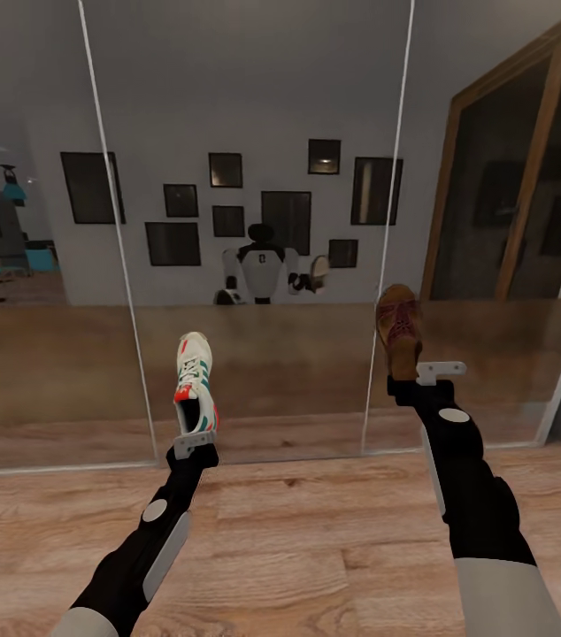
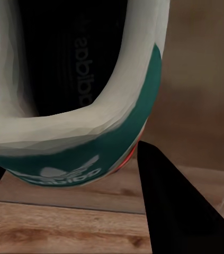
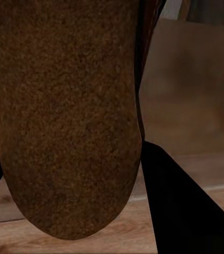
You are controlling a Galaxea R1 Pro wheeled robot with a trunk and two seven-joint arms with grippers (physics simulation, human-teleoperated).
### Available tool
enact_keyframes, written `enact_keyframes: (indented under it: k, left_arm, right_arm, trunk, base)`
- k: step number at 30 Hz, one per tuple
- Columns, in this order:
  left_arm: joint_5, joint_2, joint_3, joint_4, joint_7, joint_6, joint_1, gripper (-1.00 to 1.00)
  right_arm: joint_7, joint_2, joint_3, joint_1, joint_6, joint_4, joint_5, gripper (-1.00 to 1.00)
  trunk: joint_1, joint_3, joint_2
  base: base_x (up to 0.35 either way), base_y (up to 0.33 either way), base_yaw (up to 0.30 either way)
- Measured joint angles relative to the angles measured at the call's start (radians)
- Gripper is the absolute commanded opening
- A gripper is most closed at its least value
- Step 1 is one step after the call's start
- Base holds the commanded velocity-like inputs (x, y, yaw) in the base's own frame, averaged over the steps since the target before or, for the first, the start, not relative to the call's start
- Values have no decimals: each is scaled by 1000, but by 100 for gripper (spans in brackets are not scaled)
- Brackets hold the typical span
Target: Pick up the two gym shoes and the two sandals from the corridor floor and place them onto the hallstand (shoe rack) in the corridor, making sure they are on the rack and not on the floor. Arrange them so the two gym shoes are next to each other and the two sandals are next to each other.
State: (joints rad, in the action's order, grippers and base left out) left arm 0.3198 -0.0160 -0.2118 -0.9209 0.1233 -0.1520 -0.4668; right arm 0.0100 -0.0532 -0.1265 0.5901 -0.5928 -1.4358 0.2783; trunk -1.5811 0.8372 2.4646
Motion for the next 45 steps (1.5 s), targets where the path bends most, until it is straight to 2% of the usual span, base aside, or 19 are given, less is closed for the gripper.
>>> enact_keyframes:
  k: [45]
  left_arm:
    - [0,0,-1,1,0,0,0,-100]
  right_arm:
    - [0,0,0,0,0,0,0,-100]
  trunk:
    - [0,0,0]
  base:
    - [0,0,296]
